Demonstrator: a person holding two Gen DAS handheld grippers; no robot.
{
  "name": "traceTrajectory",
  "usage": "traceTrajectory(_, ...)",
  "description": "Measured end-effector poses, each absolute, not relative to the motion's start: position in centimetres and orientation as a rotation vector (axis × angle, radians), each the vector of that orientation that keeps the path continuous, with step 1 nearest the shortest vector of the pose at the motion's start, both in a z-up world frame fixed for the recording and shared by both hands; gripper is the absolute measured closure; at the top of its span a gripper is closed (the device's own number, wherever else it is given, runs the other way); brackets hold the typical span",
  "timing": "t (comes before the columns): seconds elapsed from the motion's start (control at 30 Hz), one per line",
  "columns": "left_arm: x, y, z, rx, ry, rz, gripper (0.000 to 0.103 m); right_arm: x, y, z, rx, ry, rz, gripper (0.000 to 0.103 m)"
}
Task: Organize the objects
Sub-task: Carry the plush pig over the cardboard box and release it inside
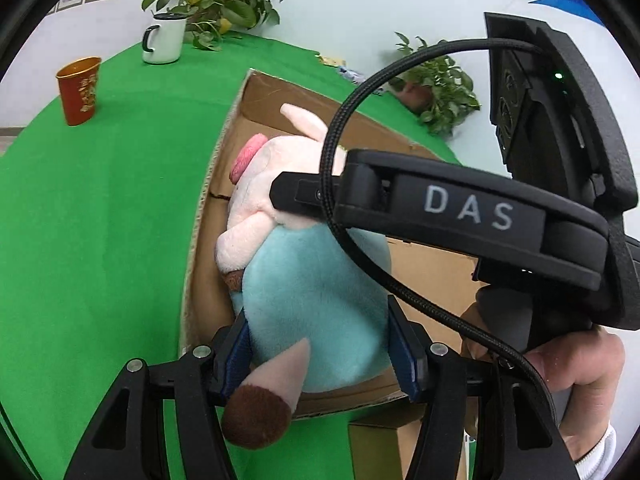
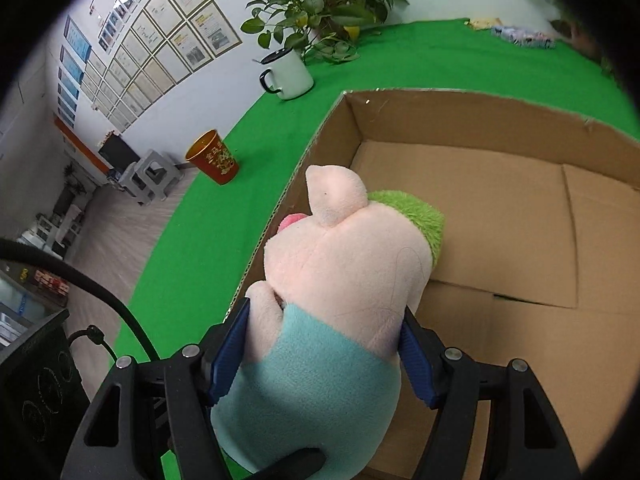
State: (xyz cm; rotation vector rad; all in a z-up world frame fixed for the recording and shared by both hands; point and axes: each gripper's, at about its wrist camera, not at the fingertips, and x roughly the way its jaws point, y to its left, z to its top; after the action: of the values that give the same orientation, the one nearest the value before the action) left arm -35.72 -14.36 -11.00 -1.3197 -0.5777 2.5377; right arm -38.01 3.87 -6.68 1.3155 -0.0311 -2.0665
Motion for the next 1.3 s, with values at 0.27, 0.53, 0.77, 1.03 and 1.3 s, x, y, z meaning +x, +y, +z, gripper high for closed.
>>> traceTrajectory(0.27, -32.7, -14.6, -9.3, -1.295, -0.486, 2.650, 0.043, -38.0, 3.5, -7.6, 1.362, -0.043, -2.031, 0.028)
traceTrajectory(0.53, -30.5, -13.5, -7.8, -1.301, -0.512, 2.652, 0.044, -37.4, 5.7, -5.2, 1.328, -0.198, -1.951, 0.019)
traceTrajectory(0.77, -29.1, -13.7, -7.3, -1.317, -0.556, 2.647, 0.050, -36.9, 6.7, -7.0, 1.393, -0.131, -2.030, 0.045)
traceTrajectory(1.03, -25.8, -13.4, -5.5, -1.260, -0.543, 2.679, 0.050, -35.5, 8.4, -4.8, 1.320, -0.136, -2.151, 0.044)
traceTrajectory(1.3, -19.3, -12.7, -1.2, -1.035, -0.361, 2.841, 0.032, -24.9, 15.0, 0.6, 0.990, -0.084, -2.426, 0.013)
